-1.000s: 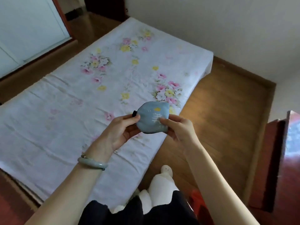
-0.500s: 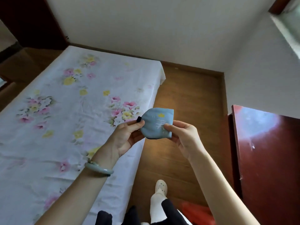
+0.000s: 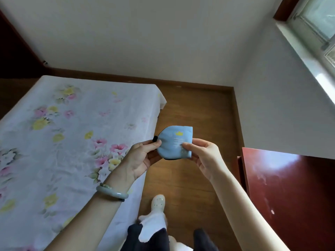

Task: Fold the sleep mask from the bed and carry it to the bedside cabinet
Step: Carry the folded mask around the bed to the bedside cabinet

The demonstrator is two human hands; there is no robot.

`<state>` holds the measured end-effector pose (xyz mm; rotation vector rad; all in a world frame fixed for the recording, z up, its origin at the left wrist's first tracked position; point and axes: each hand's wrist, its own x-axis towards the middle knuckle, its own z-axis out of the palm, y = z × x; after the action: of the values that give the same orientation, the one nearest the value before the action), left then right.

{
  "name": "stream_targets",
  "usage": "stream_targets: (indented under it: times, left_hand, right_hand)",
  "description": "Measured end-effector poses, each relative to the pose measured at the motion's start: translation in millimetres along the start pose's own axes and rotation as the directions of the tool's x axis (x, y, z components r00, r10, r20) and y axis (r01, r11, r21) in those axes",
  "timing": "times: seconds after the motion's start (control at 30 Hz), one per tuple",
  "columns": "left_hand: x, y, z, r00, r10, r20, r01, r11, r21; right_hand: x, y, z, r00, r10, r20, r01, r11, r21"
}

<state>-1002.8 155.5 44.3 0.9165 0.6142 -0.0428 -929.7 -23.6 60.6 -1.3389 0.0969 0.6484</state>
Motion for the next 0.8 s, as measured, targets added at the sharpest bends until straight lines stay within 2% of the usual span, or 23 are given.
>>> stream_targets:
  times: [0.2, 0.5, 0.8]
  left_hand:
    - [111.7, 46.3, 33.0, 0.999, -0.01, 0.052, 0.008, 0.999, 0.031]
    - [280.4, 153.9, 91.5, 0.993, -0.005, 0.114, -0.002, 0.998, 0.066]
    - [420.8, 218.5, 134.3, 0.997, -0.033, 0.074, 0.029, 0.998, 0.064]
  right_hand:
    - [102.2, -44.4, -12.8, 0.998, -0.029, -0.052, 0.03, 0.999, 0.023]
    - [271.8, -143.3, -9.2, 0.991, -0.057, -0.119, 0.063, 0.997, 0.047]
    - [419.2, -211.1, -19.6, 0.99, -0.019, -0.137, 0.025, 0.999, 0.044]
